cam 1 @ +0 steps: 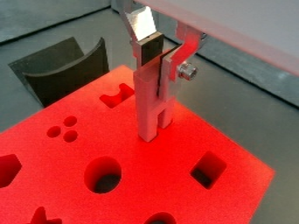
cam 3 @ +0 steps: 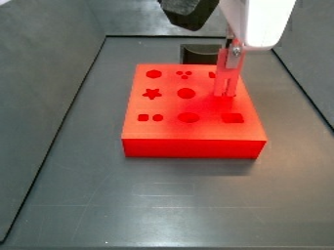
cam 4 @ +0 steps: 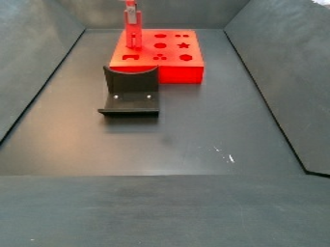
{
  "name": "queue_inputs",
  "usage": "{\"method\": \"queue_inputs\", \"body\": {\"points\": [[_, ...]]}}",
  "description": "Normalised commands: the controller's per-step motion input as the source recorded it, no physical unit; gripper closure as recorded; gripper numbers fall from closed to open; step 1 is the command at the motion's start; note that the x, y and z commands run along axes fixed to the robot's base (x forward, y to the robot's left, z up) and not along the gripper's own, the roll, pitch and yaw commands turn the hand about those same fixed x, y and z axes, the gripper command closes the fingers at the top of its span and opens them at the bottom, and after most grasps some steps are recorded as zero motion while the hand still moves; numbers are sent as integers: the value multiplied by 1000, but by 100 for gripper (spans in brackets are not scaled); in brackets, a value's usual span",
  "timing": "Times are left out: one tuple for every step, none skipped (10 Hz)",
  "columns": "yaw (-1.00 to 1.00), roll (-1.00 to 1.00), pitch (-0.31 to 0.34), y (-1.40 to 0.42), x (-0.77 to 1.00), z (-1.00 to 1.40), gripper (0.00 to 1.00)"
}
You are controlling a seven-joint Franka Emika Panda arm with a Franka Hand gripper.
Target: Insert the double-square object.
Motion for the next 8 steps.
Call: {"method": "queue_inputs", "body": {"points": [[0, 114, 10, 0, 31, -454, 100], [0, 110, 13, 0, 111, -534, 100], [-26, 103, 33, 0, 140, -549, 100], [-54, 111, 31, 0, 114, -514, 100], [-63, 96, 21, 0, 111, -454, 100], [-60, 84, 0, 0, 11, -394, 100], [-43, 61, 0, 0, 0, -234, 100], [0, 0, 0, 0, 0, 0, 100]]}}
